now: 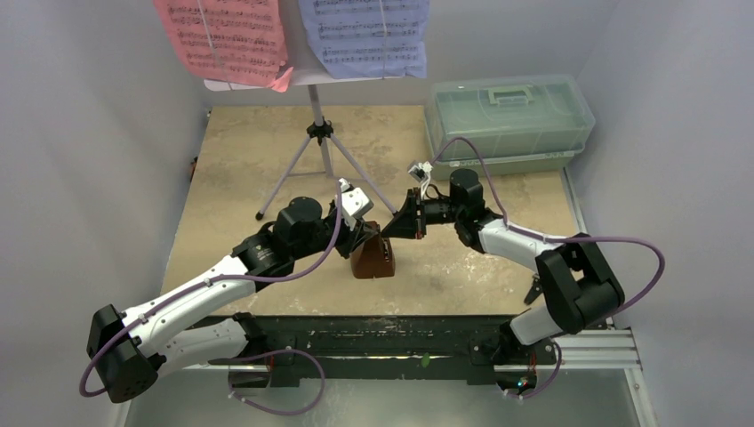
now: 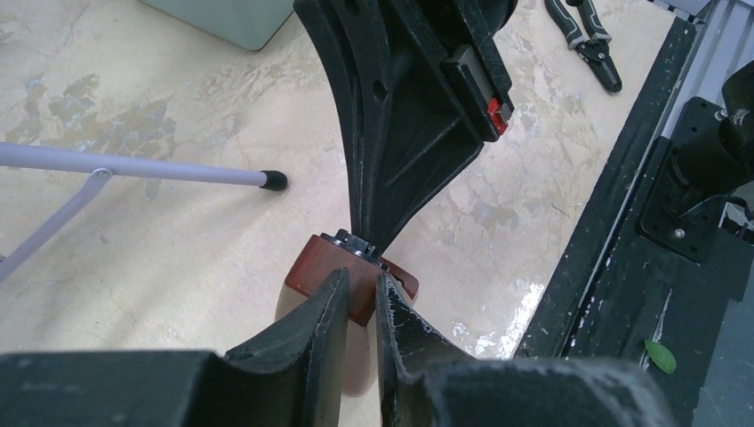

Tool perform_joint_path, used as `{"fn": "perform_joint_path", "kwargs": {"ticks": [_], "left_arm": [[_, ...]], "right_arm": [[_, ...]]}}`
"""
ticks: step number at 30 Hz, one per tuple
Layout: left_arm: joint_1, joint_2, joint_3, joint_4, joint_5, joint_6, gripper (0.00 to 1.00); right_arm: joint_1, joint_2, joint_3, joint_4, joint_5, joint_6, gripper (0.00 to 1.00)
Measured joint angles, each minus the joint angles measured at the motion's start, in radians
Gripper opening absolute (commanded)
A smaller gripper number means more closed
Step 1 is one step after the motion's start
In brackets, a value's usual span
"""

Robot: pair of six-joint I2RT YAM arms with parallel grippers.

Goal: Set up the instrument practice props

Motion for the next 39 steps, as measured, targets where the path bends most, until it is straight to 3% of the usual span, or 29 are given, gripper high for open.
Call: {"fn": "perform_joint_path", "kwargs": {"ticks": [6, 10, 14, 27, 29, 36, 39], "left_arm": [[0.0, 0.0, 0.0, -0.003, 0.0, 0.027, 0.12], [0.0, 0.002, 0.0, -0.002, 0.008, 0.042, 0.12], [0.0, 0.006, 0.0, 0.002, 0.021, 0.043, 0.11], [0.0, 0.022, -0.039, -0.046, 0.061, 0.078, 0.11], [0.0, 0.019, -0.043, -0.048, 0.061, 0.079, 0.12], [0.0, -0.036, -0.046, -0.06, 0.055, 0.077, 0.36], [0.001, -0.098, -0.046, -0.059, 0.032, 0.076, 0.55]], "right_arm": [[-0.002, 0.033, 0.002, 0.044, -0.001, 0.034, 0.02], [-0.002, 0.035, 0.002, 0.062, 0.008, 0.056, 0.11], [0.011, 0.035, 0.002, 0.078, 0.052, 0.082, 0.12], [0.098, 0.02, -0.013, 0.068, 0.428, 0.169, 0.12], [0.098, 0.013, -0.013, 0.035, 0.48, 0.177, 0.18], [0.08, -0.087, -0.042, -0.057, 0.59, 0.182, 0.47], [0.06, -0.195, -0.067, -0.08, 0.612, 0.148, 0.56]]}}
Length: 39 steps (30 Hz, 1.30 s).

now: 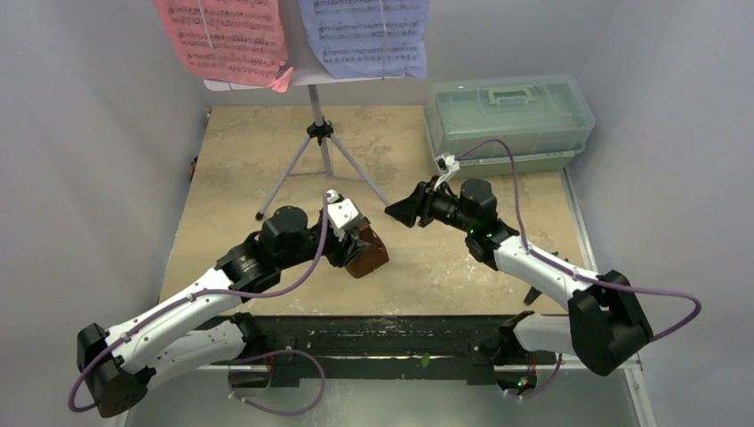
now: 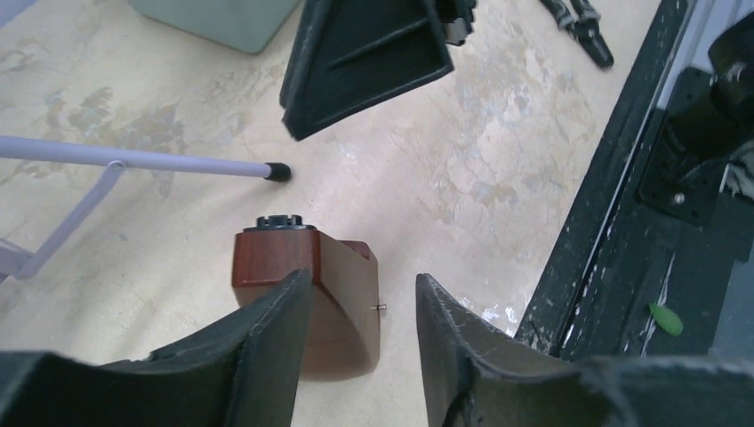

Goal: Set up the instrument practice props

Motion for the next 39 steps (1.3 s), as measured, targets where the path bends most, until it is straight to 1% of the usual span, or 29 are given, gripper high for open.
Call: {"fn": "perform_joint_path", "kwargs": {"ticks": [2, 3, 7, 10, 12, 15, 20, 22, 26, 30, 33, 36, 39], "left_arm": [[0.0, -0.034, 0.001, 0.003, -0.032, -0.009, 0.66], [0.0, -0.045, 0.002, 0.008, -0.058, -0.024, 0.68], [0.002, -0.027, 0.021, 0.01, -0.158, -0.087, 0.68], [0.003, 0.019, 0.044, -0.003, -0.195, -0.119, 0.68], [0.003, 0.035, 0.048, -0.018, -0.203, -0.135, 0.69], [0.007, 0.04, 0.047, -0.039, -0.208, -0.156, 0.71], [0.009, 0.037, 0.047, -0.038, -0.233, -0.178, 0.78], [0.009, 0.033, 0.047, -0.039, -0.257, -0.184, 0.81], [0.009, 0.021, 0.05, -0.054, -0.315, -0.197, 0.83], [0.009, 0.035, 0.084, -0.123, -0.351, -0.253, 0.8], [0.009, 0.061, 0.129, -0.201, -0.362, -0.318, 0.76], [0.009, 0.051, 0.155, -0.278, -0.368, -0.377, 0.69], [0.009, 0.009, 0.159, -0.315, -0.37, -0.42, 0.57]], "right_arm": [[-0.009, -0.045, -0.001, 0.002, -0.006, -0.034, 0.57], [-0.01, -0.053, -0.001, 0.006, -0.016, -0.053, 0.56], [-0.009, 0.0, 0.004, 0.008, -0.083, -0.095, 0.53], [-0.005, 0.05, -0.008, -0.006, -0.092, -0.113, 0.51], [-0.005, 0.06, -0.013, -0.048, -0.074, -0.133, 0.45], [-0.002, 0.087, -0.012, -0.114, -0.007, -0.17, 0.42], [0.016, 0.212, -0.01, -0.157, 0.075, -0.196, 0.41], [0.045, 0.257, -0.01, -0.163, 0.105, -0.203, 0.41], [0.117, 0.314, -0.01, -0.155, 0.135, -0.207, 0.4], [0.187, 0.3, -0.021, -0.111, 0.136, -0.189, 0.42], [0.261, 0.239, -0.053, -0.063, 0.112, -0.177, 0.48], [0.306, 0.153, -0.105, 0.011, 0.064, -0.161, 0.51], [0.275, 0.084, -0.141, 0.05, 0.047, -0.153, 0.48]]}}
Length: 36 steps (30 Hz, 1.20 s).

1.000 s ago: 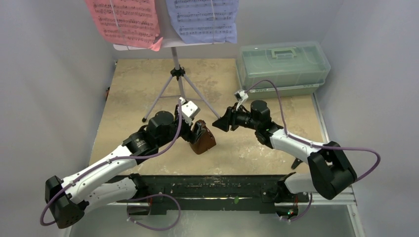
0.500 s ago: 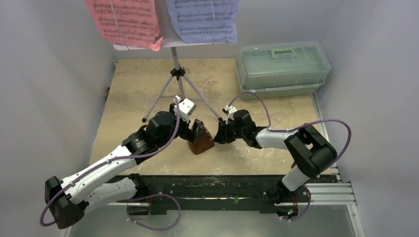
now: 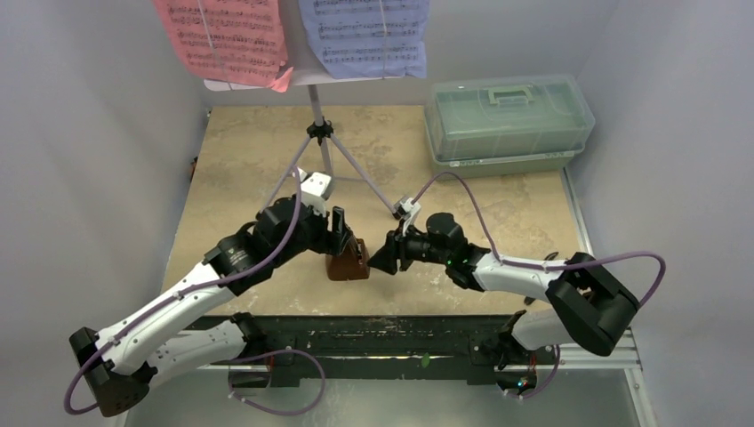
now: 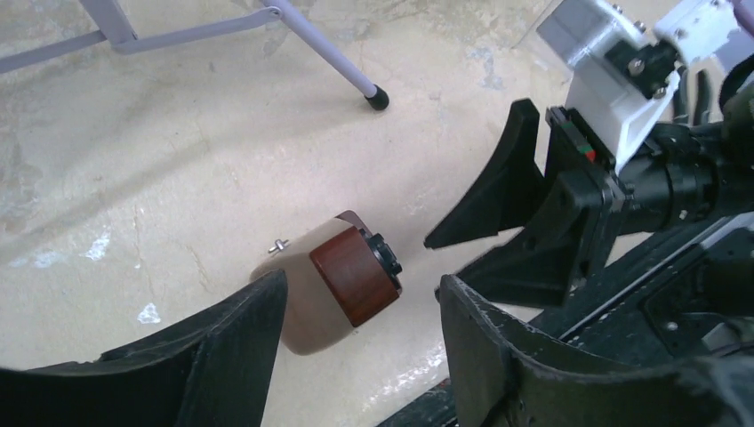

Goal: Set up the instrument practice props

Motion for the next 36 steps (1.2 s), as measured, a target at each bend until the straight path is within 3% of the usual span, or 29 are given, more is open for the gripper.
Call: {"fn": "perform_joint_path", "kwargs": {"ticks": [2, 7, 18, 24, 36], "left_arm": [[0.0, -0.03, 0.0, -0.009, 0.0, -0.023, 0.5], [0.0, -0.039, 0.0, -0.017, 0.0, -0.06, 0.43], [0.0, -0.009, -0.003, -0.03, 0.006, -0.06, 0.28], [0.002, -0.002, -0.009, -0.027, 0.005, -0.043, 0.22], [0.004, -0.008, -0.016, -0.014, 0.011, -0.002, 0.18]], "right_arm": [[-0.04, -0.014, -0.002, 0.033, -0.022, 0.0, 0.45], [-0.119, 0.008, 0.01, 0.116, -0.142, -0.009, 0.45], [-0.12, 0.078, 0.154, 0.164, -0.318, -0.04, 0.36], [-0.119, 0.138, 0.184, 0.172, -0.326, -0.034, 0.27], [-0.121, 0.206, 0.238, 0.178, -0.283, 0.003, 0.21]]}}
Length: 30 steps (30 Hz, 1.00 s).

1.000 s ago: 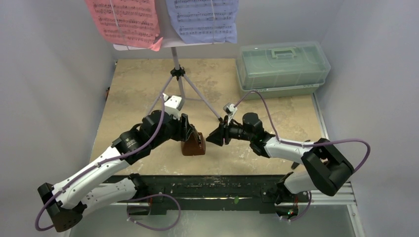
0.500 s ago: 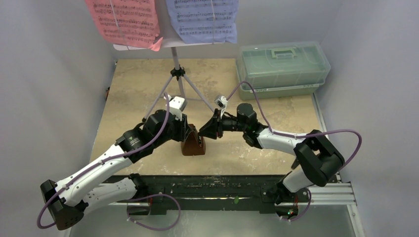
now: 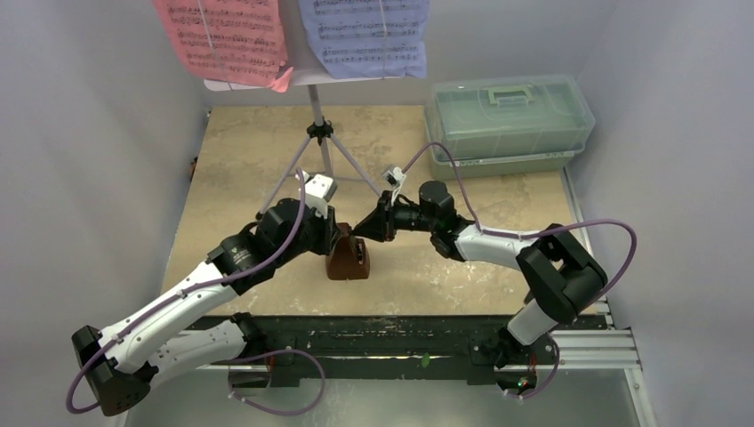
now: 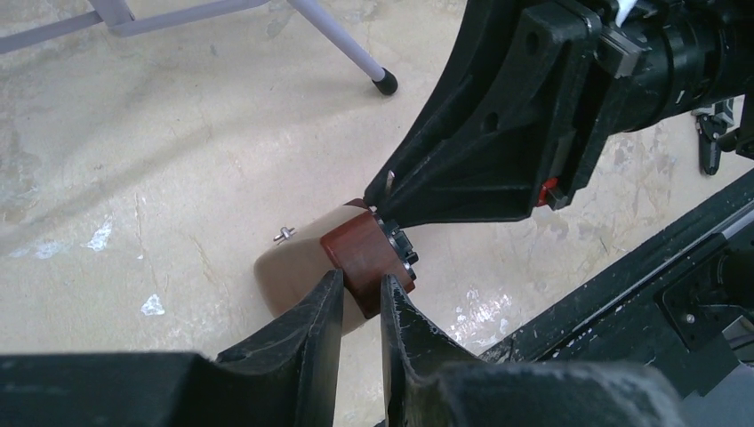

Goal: Set up the instrument practice props

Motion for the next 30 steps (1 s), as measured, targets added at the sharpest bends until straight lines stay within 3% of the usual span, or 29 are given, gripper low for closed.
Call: {"fn": "perform_joint_path", "kwargs": {"ticks": [2, 7, 9, 18, 20, 23, 24, 30], "left_arm": [[0.001, -0.007, -0.006, 0.002, -0.001, 0.002, 0.18], [0.001, -0.02, -0.017, 0.008, -0.002, 0.003, 0.18], [0.001, -0.024, -0.021, 0.012, -0.002, 0.003, 0.18], [0.002, -0.042, -0.039, 0.029, -0.002, 0.003, 0.19], [0.002, -0.043, -0.039, 0.028, -0.002, 0.003, 0.25], [0.002, -0.046, -0.039, 0.016, 0.011, 0.008, 0.45], [0.002, -0.046, -0.039, 0.008, 0.021, 0.012, 0.5], [0.002, -0.062, 0.029, -0.042, 0.056, 0.032, 0.74]], "right_arm": [[0.0, 0.011, 0.009, -0.011, 0.032, 0.009, 0.21], [-0.002, 0.037, 0.024, -0.048, 0.13, 0.052, 0.37], [-0.011, 0.038, 0.024, -0.059, 0.155, 0.072, 0.38], [-0.1, 0.167, 0.088, -0.005, 0.076, 0.211, 0.5], [-0.105, 0.181, 0.088, 0.006, 0.045, 0.241, 0.6], [-0.104, 0.165, 0.078, 0.068, -0.029, 0.284, 0.79], [-0.104, 0.144, 0.069, 0.092, -0.06, 0.296, 0.95], [-0.105, -0.151, 0.038, 0.08, -0.187, 0.248, 0.99]]}}
